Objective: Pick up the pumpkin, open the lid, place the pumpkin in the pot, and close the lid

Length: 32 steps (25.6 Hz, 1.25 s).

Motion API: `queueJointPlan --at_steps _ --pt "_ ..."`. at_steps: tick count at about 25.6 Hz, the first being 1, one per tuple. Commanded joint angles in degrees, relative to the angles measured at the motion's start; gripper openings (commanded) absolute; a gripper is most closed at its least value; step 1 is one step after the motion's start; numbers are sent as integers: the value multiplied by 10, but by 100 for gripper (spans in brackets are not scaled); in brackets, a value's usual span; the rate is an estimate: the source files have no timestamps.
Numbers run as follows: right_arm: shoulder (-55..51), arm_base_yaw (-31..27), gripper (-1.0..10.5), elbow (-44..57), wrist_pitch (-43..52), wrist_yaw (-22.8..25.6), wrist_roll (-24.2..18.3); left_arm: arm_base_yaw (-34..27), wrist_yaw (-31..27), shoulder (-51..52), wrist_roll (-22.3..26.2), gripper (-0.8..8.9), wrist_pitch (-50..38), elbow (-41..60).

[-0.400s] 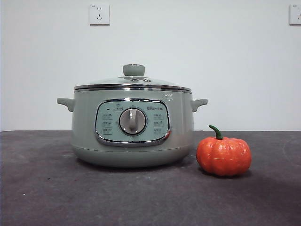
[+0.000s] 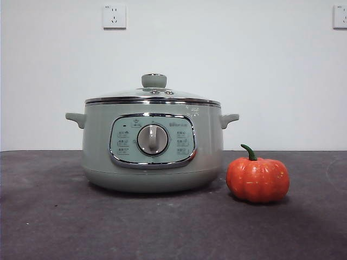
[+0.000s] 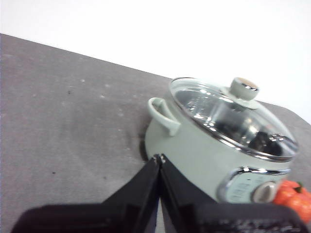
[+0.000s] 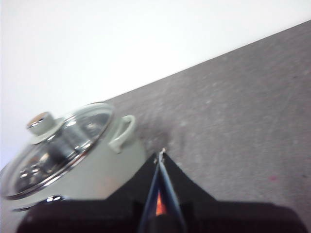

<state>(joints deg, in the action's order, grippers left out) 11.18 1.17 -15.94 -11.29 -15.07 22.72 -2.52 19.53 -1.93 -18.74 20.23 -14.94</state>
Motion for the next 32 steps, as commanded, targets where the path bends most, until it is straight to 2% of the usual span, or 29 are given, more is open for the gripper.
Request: queueJointPlan --at_steps 1,6,10,18,23,27,28,29,30,31,32 --pt "56 2 -12 -59 -33 -31 -27 -1 27 -27 3 -8 18 -33" --pt "155 2 -12 -168 -139 -94 -113 -1 90 -95 54 -8 61 -97" --pt "234 3 -12 -264 -242 -137 -177 -1 149 -167 115 -8 113 -159" --pt "332 33 -12 -408 -431 -151 -289 0 229 -275 215 -8 213 -264" --pt "355 69 -11 -446 -504 -150 -317 2 244 -319 267 -8 294 -322" --pt "356 84 7 -446 -507 -149 -318 6 242 -322 268 1 295 -325" --pt "356 84 12 -446 -506 -149 -318 6 242 -322 267 30 294 -325" --pt "356 84 95 -446 -505 -148 -316 6 242 -322 266 209 293 -325" --pt "356 84 236 -446 -505 -148 -313 6 241 -322 264 447 292 -325" --pt "356 84 457 -446 -505 -148 -308 6 242 -322 264 698 289 -325" --pt "356 84 614 -446 -505 -148 -305 7 242 -322 263 766 287 -325"
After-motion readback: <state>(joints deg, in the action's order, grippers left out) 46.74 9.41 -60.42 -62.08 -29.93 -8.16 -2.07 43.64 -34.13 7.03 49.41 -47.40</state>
